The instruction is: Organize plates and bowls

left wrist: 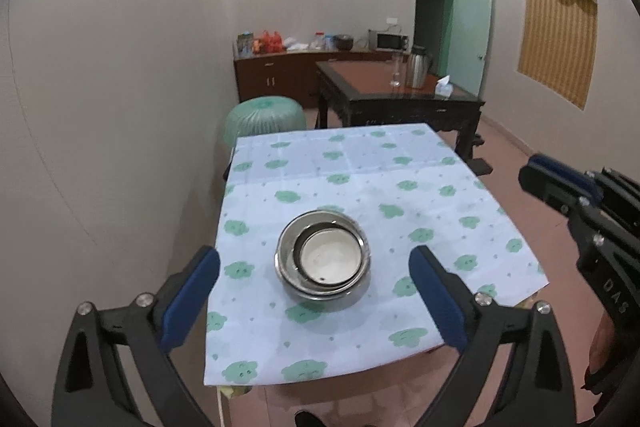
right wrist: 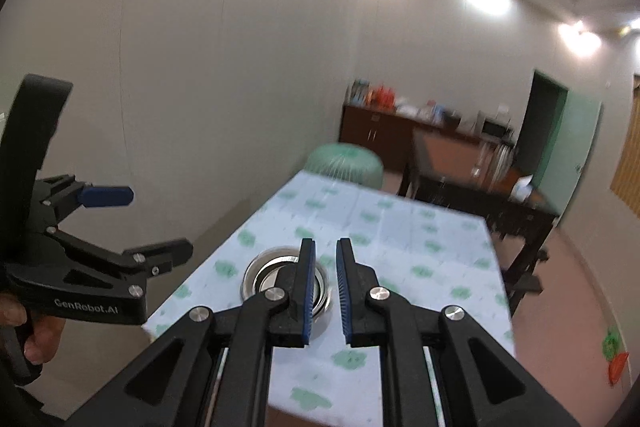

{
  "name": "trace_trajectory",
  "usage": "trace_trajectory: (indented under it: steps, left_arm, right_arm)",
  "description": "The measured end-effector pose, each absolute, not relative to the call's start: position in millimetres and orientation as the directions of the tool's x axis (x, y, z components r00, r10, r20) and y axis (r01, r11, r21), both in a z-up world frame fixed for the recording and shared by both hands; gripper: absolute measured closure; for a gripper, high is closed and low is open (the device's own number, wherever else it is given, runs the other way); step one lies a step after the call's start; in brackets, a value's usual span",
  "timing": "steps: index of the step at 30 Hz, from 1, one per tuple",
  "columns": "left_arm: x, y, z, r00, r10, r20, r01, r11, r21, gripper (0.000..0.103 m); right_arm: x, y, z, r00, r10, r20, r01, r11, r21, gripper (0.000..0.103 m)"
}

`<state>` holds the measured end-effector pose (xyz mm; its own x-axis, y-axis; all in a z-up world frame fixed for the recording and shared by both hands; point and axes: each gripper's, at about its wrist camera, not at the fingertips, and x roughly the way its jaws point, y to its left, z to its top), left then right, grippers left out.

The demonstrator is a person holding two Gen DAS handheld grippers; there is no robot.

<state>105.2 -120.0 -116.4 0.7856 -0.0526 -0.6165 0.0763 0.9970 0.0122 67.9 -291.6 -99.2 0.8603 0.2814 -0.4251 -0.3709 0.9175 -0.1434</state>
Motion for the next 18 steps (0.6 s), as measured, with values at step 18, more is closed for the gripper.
trace_trajectory:
  steps: [18]
  left_arm:
    - [83,-134,-114,0.801,-0.043,-0.597,0.098,0.993,0.059,0.006]
  right_arm:
    - [55,-301,-96,0.860,0.274,-0.431,-0.360,0.924,-0.130,0.091]
